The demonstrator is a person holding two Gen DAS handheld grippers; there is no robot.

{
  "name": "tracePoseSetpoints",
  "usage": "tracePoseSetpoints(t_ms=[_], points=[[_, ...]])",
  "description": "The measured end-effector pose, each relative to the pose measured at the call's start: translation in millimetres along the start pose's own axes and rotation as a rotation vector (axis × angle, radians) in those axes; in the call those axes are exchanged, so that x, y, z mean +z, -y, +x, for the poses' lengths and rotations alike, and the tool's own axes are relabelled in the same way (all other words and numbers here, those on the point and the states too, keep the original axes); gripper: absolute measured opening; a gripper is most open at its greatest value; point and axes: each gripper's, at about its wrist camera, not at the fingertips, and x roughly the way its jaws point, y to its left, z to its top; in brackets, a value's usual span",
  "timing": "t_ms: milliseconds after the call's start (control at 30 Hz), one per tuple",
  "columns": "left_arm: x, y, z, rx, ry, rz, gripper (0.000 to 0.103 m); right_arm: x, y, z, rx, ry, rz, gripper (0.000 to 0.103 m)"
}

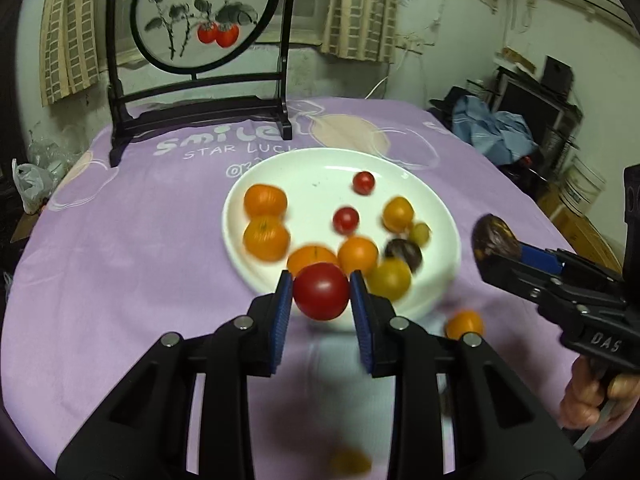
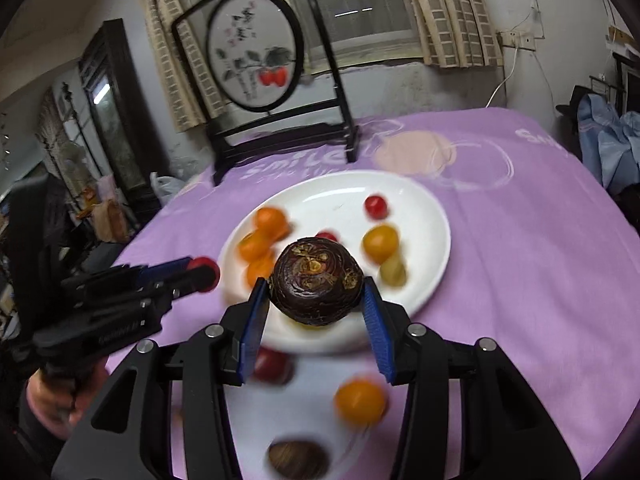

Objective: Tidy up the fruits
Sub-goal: 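Place both held fruits on the white plate and open both tools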

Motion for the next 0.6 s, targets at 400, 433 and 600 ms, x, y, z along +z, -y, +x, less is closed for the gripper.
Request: tracePoseSetpoints(t_ms=[400,433,600], points=[[23,5,52,0.095,-0.049,0.004,0.044,12,10,44,-0.045,-0.056,-0.047,0.063],[22,5,50,0.104,-0.04,0.005,0.059,13,10,38,-0.044,-0.039,-0.051,0.063],[20,6,21,0.14,0.029,-0.003,0.065,5,8,8,-0.014,0.009,-0.033,0.063]])
